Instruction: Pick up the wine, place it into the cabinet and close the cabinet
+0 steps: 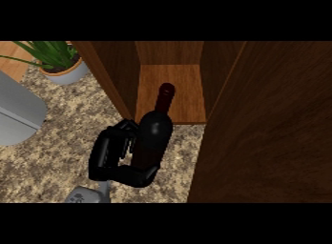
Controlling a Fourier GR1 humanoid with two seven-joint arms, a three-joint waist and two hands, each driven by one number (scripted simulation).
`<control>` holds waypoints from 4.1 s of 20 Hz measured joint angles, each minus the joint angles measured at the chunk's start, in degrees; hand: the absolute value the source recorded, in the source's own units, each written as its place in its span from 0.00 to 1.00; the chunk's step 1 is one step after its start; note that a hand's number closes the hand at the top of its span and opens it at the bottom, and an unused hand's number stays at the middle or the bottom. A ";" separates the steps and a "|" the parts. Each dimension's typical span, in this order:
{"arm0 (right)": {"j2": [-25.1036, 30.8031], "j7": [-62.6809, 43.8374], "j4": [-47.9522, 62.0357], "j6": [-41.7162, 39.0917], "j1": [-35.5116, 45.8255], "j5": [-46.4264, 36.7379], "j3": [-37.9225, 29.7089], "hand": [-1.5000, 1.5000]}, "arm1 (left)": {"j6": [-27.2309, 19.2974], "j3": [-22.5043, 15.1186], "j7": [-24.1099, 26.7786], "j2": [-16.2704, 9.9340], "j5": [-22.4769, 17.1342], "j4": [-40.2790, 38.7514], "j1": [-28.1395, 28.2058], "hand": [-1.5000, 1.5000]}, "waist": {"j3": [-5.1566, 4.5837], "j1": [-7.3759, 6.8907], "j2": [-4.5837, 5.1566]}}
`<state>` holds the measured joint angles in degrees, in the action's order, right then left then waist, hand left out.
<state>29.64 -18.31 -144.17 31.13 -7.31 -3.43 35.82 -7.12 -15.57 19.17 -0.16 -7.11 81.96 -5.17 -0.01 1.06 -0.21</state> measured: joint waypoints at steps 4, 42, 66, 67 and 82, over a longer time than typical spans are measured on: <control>0.11 -0.43 0.04 -0.45 0.57 0.38 -1.36 0.00 | -2.30 0.58 -1.20 0.06 1.09 -2.66 -4.33 1.00 | -0.01 -0.02 0.07; -0.76 9.97 0.65 -6.15 -6.31 3.43 -2.19 0.00 | -13.12 0.98 5.25 0.13 -13.59 -55.88 -47.17 1.00 | -0.03 3.38 1.00; -0.96 15.55 1.10 -10.95 -10.28 4.96 -2.85 0.00 | -16.35 7.31 11.14 -3.11 -15.59 -74.37 -58.88 0.00 | -0.07 5.86 2.26; -0.97 15.76 1.08 -10.99 -10.51 4.98 -2.73 0.00 | -17.06 7.22 11.32 -3.12 -15.32 -74.84 -59.15 0.00 | -0.08 5.97 2.23; -1.18 18.16 1.25 -12.89 -11.95 5.38 -2.86 0.00 | -15.07 9.29 14.61 -4.15 -15.98 -75.96 -61.52 1.00 | -0.19 6.24 2.48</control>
<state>28.46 -0.15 -142.92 18.23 -19.26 1.95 32.96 -22.18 -6.28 33.77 -4.31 -23.09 6.01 -66.69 -0.20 7.31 2.27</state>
